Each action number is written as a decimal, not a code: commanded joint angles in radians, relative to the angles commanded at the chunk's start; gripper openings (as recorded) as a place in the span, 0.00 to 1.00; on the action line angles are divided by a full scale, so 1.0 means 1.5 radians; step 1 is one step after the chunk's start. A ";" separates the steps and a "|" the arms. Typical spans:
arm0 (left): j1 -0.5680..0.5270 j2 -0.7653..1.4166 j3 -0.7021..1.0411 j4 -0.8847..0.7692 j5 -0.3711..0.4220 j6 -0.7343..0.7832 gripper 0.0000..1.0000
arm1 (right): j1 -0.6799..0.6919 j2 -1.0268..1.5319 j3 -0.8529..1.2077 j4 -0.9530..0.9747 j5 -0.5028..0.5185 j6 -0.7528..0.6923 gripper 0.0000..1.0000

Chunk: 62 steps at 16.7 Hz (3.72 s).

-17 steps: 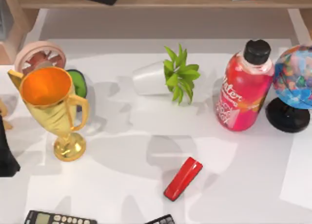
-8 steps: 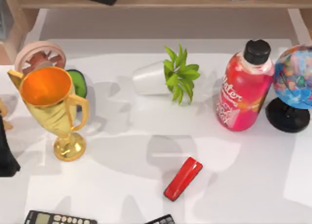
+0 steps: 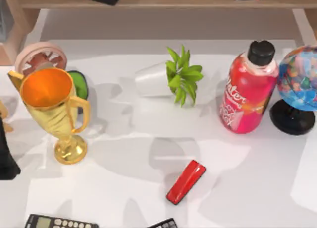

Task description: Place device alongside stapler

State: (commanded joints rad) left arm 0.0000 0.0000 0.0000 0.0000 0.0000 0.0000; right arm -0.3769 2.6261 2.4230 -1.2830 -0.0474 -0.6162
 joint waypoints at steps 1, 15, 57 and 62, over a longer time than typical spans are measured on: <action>0.000 0.000 0.000 0.000 0.000 0.000 1.00 | 0.000 0.001 -0.001 0.001 0.000 0.000 1.00; 0.000 0.000 0.000 0.000 0.000 0.000 1.00 | 0.000 0.001 -0.001 0.001 0.000 0.000 0.17; 0.000 0.000 0.000 0.000 0.000 0.000 1.00 | 0.675 -0.641 -0.610 0.195 0.013 0.612 0.00; 0.000 0.000 0.000 0.000 0.000 0.000 1.00 | 0.696 -0.627 -0.791 0.261 0.046 0.751 0.00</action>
State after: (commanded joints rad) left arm 0.0000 0.0000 0.0000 0.0000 0.0000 0.0000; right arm 0.6666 1.6858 1.2359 -0.8921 0.0217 0.5102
